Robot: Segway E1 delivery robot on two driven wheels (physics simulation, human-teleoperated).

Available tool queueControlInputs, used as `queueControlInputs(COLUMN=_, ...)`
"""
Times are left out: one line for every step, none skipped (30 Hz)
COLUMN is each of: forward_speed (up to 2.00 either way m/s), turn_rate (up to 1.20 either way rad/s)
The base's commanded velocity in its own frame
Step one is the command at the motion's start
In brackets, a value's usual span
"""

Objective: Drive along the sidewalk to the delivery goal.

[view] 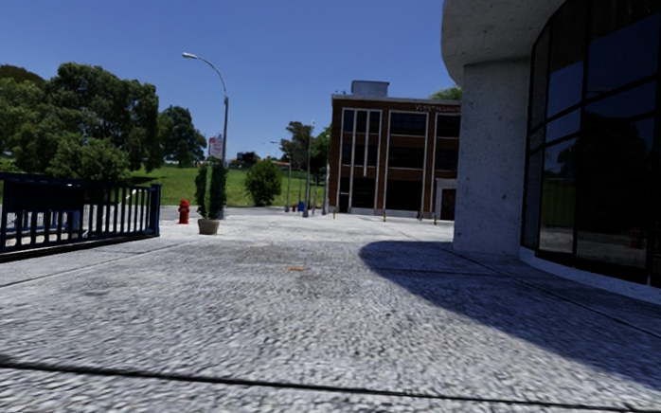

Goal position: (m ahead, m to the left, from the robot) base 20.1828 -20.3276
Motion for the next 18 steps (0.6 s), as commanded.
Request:
queueControlInputs(forward_speed=2.00, turn_rate=0.00)
queueControlInputs(forward_speed=2.00, turn_rate=0.00)
queueControlInputs(forward_speed=2.00, turn_rate=0.00)
queueControlInputs(forward_speed=2.00, turn_rate=0.00)
queueControlInputs(forward_speed=2.00, turn_rate=0.00)
queueControlInputs(forward_speed=2.00, turn_rate=0.00)
queueControlInputs(forward_speed=2.00, turn_rate=0.00)
queueControlInputs(forward_speed=2.00, turn_rate=0.00)
queueControlInputs(forward_speed=2.00, turn_rate=0.00)
queueControlInputs(forward_speed=2.00, turn_rate=0.00)
queueControlInputs(forward_speed=2.00, turn_rate=0.00)
queueControlInputs(forward_speed=2.00, turn_rate=0.00)
queueControlInputs(forward_speed=2.00, turn_rate=0.00)
queueControlInputs(forward_speed=2.00, turn_rate=0.00)
queueControlInputs(forward_speed=2.00, turn_rate=0.00)
queueControlInputs(forward_speed=2.00, turn_rate=0.00)
queueControlInputs(forward_speed=2.00, turn_rate=0.00)
queueControlInputs(forward_speed=2.00, turn_rate=0.00)
